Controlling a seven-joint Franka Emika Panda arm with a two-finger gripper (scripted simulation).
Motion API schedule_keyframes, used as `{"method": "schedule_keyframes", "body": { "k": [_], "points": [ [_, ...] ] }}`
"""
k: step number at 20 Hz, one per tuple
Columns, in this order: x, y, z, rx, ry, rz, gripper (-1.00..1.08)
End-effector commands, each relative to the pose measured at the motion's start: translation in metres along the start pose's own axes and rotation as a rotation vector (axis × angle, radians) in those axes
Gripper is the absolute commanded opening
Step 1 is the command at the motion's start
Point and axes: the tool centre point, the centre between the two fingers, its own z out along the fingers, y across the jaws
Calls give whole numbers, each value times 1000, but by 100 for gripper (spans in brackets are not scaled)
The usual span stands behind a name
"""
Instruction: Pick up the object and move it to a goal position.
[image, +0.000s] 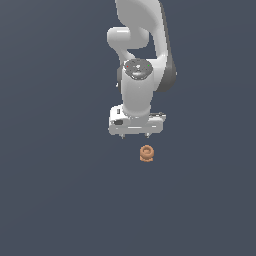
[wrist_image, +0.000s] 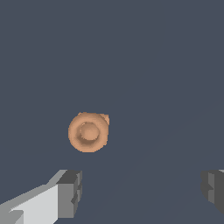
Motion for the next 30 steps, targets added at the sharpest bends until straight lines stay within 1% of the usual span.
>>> {"method": "schedule_keyframes", "body": {
  "k": [1,9,15,21,30],
  "points": [
    [0,0,0,0,0,0,100],
    [-1,11,4,-26,-17,-36,100],
    [-1,10,5,-27,-17,-35,100],
    [4,-5,22,-26,-10,-10,100],
    [11,-46,66,-21,6,56,100]
  ]
}}
